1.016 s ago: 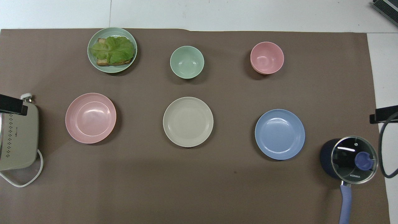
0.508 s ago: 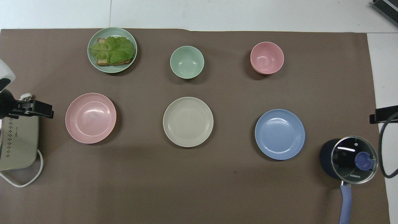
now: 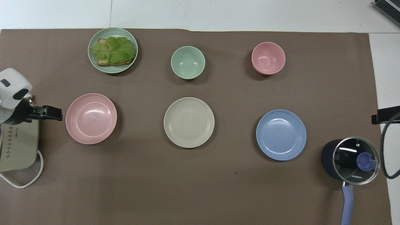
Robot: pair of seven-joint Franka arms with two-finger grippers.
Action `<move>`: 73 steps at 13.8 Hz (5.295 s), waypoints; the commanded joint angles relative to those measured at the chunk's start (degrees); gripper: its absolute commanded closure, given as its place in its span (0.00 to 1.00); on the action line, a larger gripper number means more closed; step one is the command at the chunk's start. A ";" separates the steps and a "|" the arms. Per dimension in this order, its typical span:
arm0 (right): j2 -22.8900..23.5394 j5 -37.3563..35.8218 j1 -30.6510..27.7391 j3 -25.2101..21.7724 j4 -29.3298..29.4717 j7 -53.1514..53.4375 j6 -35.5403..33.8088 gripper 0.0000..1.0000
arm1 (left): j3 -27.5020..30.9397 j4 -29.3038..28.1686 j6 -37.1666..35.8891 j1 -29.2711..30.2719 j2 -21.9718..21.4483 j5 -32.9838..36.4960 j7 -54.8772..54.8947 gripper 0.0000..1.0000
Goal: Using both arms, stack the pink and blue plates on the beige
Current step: 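Reach the left gripper toward the rim of the pink plate, then grasp the pink plate rim with the left gripper and lift it, then carry the pink plate with the left gripper onto the beige plate, then open the left gripper to release the pink plate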
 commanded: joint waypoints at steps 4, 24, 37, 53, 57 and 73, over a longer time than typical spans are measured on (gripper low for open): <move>-0.82 0.29 -0.66 0.38 -1.01 0.86 0.76 0.00 | -0.45 -4.08 9.56 1.36 6.14 0.20 -1.09 0.00; -1.09 0.29 -0.83 0.02 -0.92 0.86 -1.88 0.00 | -0.45 -9.63 15.99 2.95 10.36 0.11 -10.14 1.00; -1.09 0.29 -0.83 -0.06 -0.92 0.69 -1.79 0.00 | -0.45 5.94 -9.49 2.77 5.72 -14.36 -10.05 1.00; -1.00 0.29 -1.18 -0.07 -1.01 0.69 -1.00 0.00 | -1.33 -5.92 15.62 -30.09 4.29 -23.35 -43.72 1.00; -1.00 0.29 -1.27 -0.06 -1.01 0.69 -1.00 0.00 | -1.33 -8.74 20.64 -30.19 7.01 -23.35 -43.72 1.00; -1.00 0.29 -1.36 -0.15 -1.36 0.86 -0.04 0.00 | -0.63 -5.68 18.21 -27.91 7.64 -20.38 -41.61 0.00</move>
